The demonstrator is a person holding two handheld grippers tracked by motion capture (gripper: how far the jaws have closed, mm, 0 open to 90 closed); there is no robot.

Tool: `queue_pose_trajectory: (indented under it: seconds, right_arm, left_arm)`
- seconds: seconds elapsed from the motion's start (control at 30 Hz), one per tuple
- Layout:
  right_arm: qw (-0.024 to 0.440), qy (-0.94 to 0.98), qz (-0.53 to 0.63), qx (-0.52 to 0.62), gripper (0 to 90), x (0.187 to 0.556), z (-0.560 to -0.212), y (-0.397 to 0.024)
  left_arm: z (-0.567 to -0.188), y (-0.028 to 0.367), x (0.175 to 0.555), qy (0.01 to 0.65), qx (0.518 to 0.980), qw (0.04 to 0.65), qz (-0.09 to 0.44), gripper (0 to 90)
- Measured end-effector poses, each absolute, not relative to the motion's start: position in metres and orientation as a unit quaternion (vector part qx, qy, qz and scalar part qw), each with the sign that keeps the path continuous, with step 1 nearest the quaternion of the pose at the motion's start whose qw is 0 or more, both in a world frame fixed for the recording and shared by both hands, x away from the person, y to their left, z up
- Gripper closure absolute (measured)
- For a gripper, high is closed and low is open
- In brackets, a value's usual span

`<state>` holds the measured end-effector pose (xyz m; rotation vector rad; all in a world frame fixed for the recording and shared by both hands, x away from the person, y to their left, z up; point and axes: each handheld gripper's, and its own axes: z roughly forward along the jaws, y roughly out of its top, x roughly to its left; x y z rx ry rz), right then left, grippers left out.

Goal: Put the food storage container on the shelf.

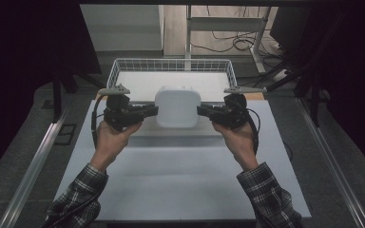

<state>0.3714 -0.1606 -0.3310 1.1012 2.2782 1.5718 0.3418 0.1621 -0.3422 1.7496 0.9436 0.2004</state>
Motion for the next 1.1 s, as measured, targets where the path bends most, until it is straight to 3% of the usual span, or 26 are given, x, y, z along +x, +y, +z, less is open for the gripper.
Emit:
queue_pose_trajectory:
  seconds: [0.2,0.57,1.1]
  right_arm:
    - [0.091,0.756,0.532,0.370,78.1,0.392,-0.311,-0.159]
    - [0.094,0.745,0.530,0.395,77.0,0.430,-0.301,-0.154]
    - [0.077,0.750,0.524,0.396,77.4,0.439,-0.297,-0.132]
  left_arm:
    - [-0.317,0.163,0.364,0.395,0.731,0.549,0.092,80.2]
    - [-0.308,0.161,0.399,0.411,0.727,0.542,0.094,80.0]
    - [-0.317,0.178,0.407,0.439,0.717,0.533,0.095,75.9]
